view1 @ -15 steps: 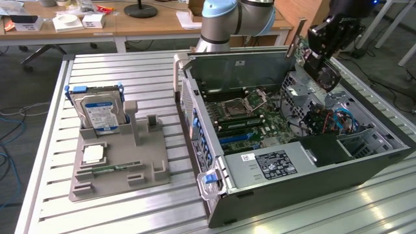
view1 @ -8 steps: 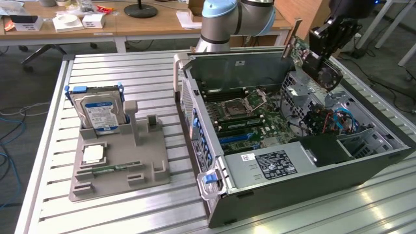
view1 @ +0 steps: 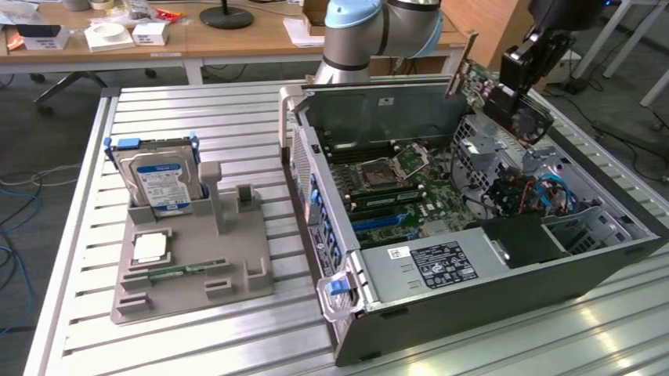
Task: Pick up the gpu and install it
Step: 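Insert the gpu into the slot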
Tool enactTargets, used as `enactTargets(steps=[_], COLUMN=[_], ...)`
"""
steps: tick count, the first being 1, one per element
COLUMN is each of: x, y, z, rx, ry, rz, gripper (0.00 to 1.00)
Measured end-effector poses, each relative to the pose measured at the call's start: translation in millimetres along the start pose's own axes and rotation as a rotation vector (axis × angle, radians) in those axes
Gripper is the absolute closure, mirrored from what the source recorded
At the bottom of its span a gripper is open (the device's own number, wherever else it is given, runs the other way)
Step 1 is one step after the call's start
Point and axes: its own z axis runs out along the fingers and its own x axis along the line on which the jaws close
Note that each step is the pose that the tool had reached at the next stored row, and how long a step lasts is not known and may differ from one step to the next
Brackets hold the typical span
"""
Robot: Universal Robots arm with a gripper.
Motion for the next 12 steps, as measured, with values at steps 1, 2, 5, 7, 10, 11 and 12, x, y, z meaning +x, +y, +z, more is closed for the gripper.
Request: enactTargets(steps=[1, 2, 5, 7, 10, 11, 12], x=[0.0, 0.0, 0.0, 0.0, 0.1, 0.1, 0.1], y=[0.0, 0.0, 0.0, 0.0, -0.1, -0.1, 0.0], z=[0.1, 0.1, 0.3, 0.5, 0.8, 0.8, 0.8], rx=[-0.0006, -0.0013, -0.0032, -0.0042, -0.0036, -0.0028, -0.0021], ry=[0.0008, 0.0017, 0.0043, 0.0061, 0.0095, 0.0110, 0.0124], rz=[-0.018, -0.036, -0.091, -0.127, -0.179, -0.196, -0.213], gripper=[0.74, 0.74, 0.74, 0.74, 0.74, 0.74, 0.74])
